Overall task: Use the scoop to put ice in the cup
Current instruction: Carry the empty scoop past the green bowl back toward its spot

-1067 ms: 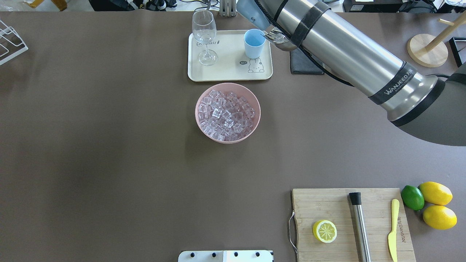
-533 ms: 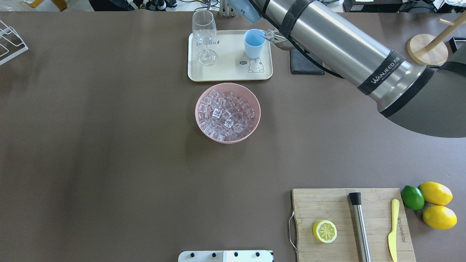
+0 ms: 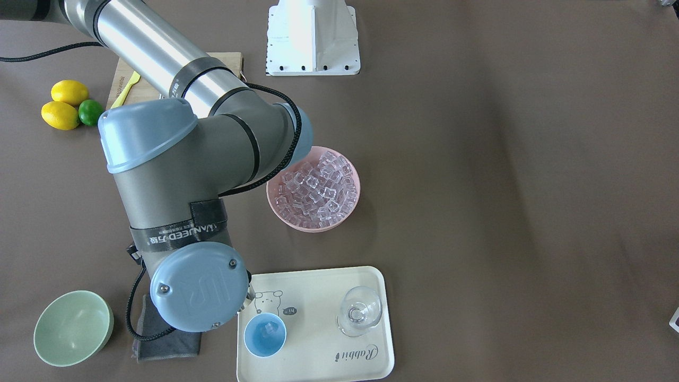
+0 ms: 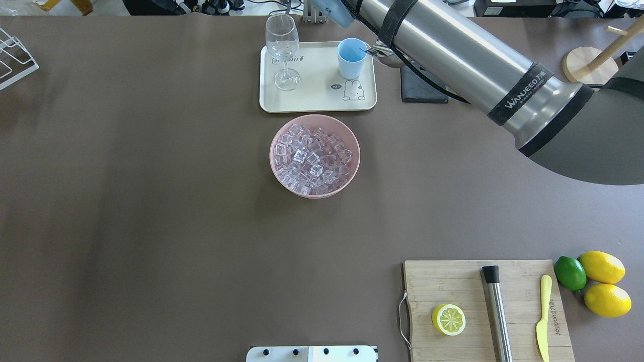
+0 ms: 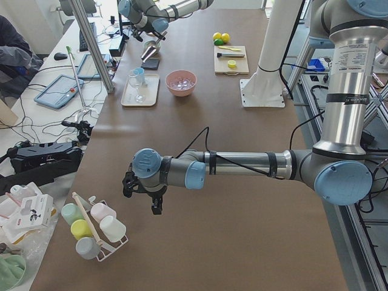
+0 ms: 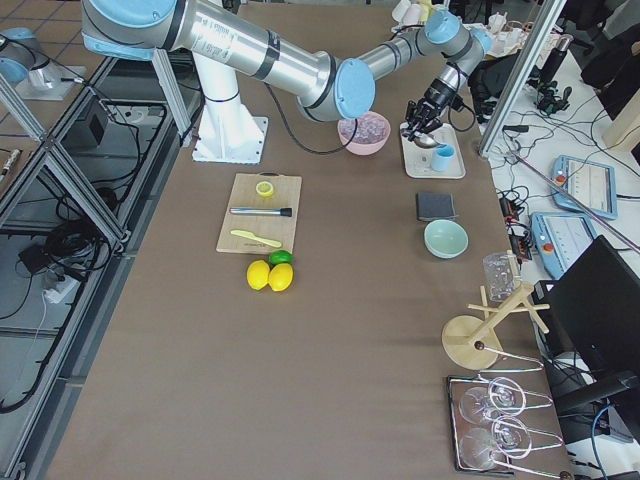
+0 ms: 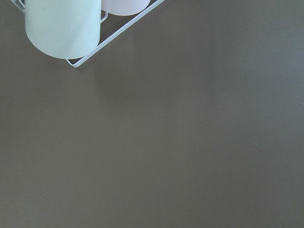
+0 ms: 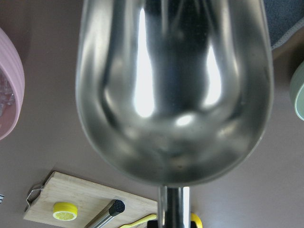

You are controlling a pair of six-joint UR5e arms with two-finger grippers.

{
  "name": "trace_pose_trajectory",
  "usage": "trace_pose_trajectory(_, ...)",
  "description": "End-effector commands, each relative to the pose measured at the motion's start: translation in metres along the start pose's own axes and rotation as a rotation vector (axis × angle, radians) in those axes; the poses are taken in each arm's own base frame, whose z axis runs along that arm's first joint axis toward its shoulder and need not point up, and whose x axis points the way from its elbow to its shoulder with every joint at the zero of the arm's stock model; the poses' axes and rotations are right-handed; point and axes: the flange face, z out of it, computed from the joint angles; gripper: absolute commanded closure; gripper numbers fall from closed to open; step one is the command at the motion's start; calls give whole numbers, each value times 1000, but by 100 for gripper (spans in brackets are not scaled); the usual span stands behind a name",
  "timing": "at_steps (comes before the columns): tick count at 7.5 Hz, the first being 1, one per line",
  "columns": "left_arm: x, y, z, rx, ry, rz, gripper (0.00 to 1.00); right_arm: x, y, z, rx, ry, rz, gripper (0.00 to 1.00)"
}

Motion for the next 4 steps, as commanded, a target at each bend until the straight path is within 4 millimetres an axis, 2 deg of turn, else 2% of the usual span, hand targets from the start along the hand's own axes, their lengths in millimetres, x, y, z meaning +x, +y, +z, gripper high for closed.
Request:
trace_pose_trajectory(1, 4, 0, -7, 13, 4, -5, 2, 5, 14, -15, 54, 13, -27, 100)
trace_pose_trajectory(2, 3, 0, -6, 12, 1, -7, 2, 23, 39, -17, 78, 5, -1, 100)
trace_pose_trajectory(3, 2, 0, -6, 12, -1, -8, 2, 30, 59, -10, 96, 8, 10, 100)
trace_pose_trajectory(4, 2, -1, -4, 10, -3, -8, 2, 58, 97, 9, 141, -1, 56, 100)
